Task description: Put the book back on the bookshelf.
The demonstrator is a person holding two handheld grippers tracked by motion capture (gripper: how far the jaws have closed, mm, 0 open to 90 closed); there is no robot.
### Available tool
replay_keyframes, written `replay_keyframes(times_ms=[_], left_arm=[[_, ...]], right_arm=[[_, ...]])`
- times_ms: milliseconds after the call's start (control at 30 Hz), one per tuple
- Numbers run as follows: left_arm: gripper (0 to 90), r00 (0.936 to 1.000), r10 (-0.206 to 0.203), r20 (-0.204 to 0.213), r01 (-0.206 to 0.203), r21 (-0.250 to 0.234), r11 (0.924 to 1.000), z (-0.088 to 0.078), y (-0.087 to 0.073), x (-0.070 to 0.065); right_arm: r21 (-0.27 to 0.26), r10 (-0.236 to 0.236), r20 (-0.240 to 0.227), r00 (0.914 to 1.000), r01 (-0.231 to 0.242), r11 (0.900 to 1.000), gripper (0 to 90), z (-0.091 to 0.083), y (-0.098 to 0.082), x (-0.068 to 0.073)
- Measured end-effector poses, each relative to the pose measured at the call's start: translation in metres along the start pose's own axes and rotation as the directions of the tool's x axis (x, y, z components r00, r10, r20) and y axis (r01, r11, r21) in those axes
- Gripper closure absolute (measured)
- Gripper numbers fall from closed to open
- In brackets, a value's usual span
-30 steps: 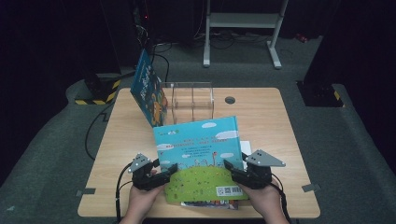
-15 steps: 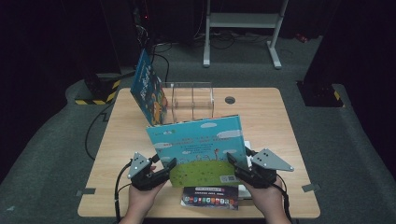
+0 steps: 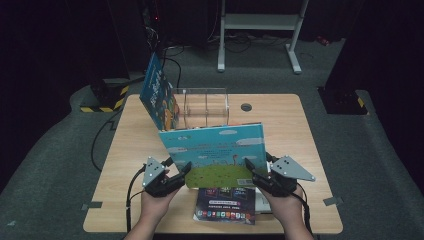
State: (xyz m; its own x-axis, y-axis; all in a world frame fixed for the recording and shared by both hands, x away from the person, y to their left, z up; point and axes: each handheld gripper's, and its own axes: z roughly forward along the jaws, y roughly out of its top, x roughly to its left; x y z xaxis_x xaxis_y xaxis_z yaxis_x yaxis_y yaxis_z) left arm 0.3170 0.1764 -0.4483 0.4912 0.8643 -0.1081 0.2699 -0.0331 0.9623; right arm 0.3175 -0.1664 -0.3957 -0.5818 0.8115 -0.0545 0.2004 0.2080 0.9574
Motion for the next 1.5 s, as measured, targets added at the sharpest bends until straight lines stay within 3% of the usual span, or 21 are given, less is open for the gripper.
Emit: replay_keyframes(times_ms=[500,700,1033,1300,1500], left_arm=[[38.5,0.9986,0.051,-0.016,-0.052,-0.061,0.9968,0.027,0.012,0.005],[38.4,0.9991,0.039,-0.016,-0.04,-0.055,0.9977,0.033,0.006,0.01],[38.1,0.9995,0.033,-0.005,-0.033,-0.064,0.9974,0.028,0.0,0.013],[37.6,0.9992,0.04,0.005,-0.04,-0.055,0.9977,0.019,-0.004,0.013],[36.9,0.9998,0.019,0.001,-0.019,-0.045,0.9988,0.014,-0.007,0.013]], right_arm=[[-0.071,-0.015,0.047,0.9988,0.018,0.997,42.2,0.013,0.003,-0.019],[-0.071,-0.023,0.052,0.9984,0.027,0.997,42.2,0.022,0.0,-0.02],[-0.074,-0.042,0.051,0.9978,0.046,0.996,41.7,0.021,0.0,-0.013],[-0.076,-0.01,0.031,0.9995,0.013,0.997,39.4,0.012,0.0,-0.003],[-0.082,-0.025,0.013,0.9996,0.026,0.996,39.1,0.007,0.0,0.004]])
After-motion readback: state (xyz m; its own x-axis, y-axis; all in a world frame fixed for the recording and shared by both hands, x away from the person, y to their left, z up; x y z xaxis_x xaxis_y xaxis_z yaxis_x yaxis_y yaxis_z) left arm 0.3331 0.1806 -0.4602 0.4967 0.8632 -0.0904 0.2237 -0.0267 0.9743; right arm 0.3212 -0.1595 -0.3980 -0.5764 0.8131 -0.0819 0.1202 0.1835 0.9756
